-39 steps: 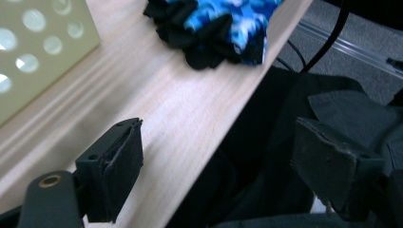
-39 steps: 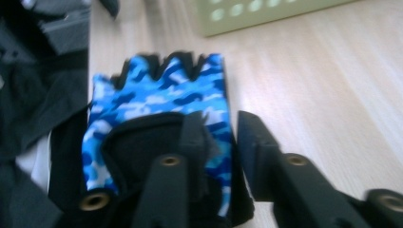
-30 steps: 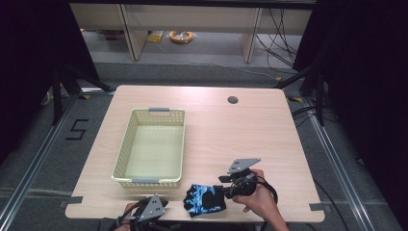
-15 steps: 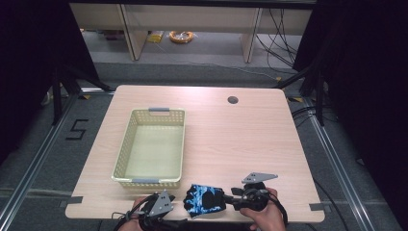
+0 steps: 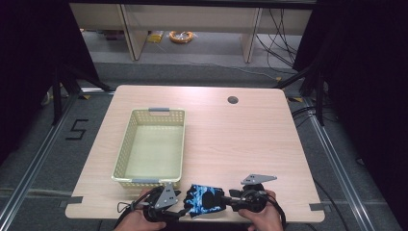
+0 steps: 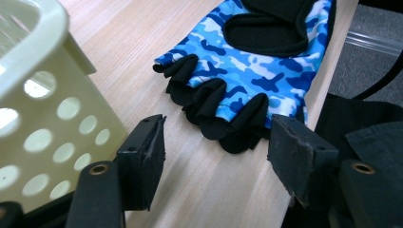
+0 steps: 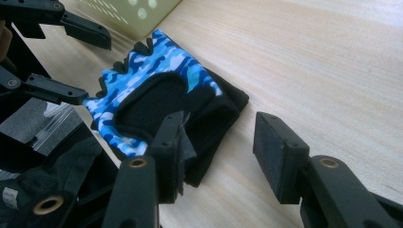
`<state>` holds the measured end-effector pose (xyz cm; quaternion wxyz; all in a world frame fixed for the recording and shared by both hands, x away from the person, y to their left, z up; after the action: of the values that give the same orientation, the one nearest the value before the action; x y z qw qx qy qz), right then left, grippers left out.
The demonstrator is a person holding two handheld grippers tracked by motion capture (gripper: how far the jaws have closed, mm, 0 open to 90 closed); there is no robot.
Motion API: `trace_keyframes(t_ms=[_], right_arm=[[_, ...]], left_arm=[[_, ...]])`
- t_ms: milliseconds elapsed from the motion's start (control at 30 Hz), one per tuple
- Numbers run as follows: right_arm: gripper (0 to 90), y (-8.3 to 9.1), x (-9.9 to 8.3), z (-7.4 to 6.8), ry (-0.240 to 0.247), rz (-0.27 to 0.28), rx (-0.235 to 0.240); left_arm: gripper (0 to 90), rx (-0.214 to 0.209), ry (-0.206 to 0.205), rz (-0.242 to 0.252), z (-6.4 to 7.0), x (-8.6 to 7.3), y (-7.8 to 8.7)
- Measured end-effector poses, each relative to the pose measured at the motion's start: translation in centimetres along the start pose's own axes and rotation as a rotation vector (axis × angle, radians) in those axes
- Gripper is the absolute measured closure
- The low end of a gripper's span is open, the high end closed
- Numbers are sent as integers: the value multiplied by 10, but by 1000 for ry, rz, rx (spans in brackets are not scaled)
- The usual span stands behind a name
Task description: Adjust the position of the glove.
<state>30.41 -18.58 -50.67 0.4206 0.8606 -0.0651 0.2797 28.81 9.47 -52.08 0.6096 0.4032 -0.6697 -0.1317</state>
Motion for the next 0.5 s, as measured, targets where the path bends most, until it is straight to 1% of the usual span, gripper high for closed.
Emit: trace_keyframes(t_ms=[33, 67, 100, 167, 200, 233, 267, 300, 333, 367, 400, 433, 467, 500], right_arm=[[558, -2, 0, 0, -5, 3, 7], [559, -2, -1, 0, -14, 4, -10], [559, -4, -1, 1, -16, -8, 7], [562, -6, -2, 0, -22, -13, 2], [562, -9, -3, 0, -21, -10, 16], [562, -9, -3, 0, -27, -6, 5], [562, -11, -3, 1, -34, -5, 32], [562, -12, -4, 0, -39, -5, 35], [562, -12, -4, 0, -36, -9, 22], [562, -13, -4, 0, -37, -4, 21], [565, -14, -4, 0, -38, -3, 21], [567, -14, -4, 0, -35, 3, 15], [570, -16, -5, 0, -50, -6, 33], [575, -16, -5, 0, -45, -3, 30]], left_arm=[[370, 2, -10, -9, -1, 0, -1], [368, 1, -8, -14, 0, 0, -2], [367, -6, -14, -16, 0, 1, -3], [363, -13, -21, -16, 1, 2, -6], [359, -17, -22, -21, 1, 2, -8], [355, -25, -23, -29, 2, 3, -10], [352, -26, -34, -28, 3, 3, -12], [353, -27, -38, -42, 4, 3, -13], [354, -33, -38, -45, 4, 4, -15], [353, -39, -41, -44, 4, 4, -15], [359, -47, -33, -39, 4, 5, -16], [361, -44, -33, -39, 4, 5, -16], [365, -48, -32, -37, 4, 5, -16], [376, -55, -27, -35, 5, 5, -16]])
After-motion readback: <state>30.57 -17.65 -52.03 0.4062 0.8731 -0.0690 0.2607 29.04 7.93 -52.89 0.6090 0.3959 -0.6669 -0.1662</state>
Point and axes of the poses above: each handheld gripper's, and its own axes: y roughly backward along the jaws, x roughly out of its top, z roughly to its right, the point moved 2 cm from there along -y, roughly forward along the jaws, and after that the axes turned 15 degrees about -y, right-handed, at the moved point
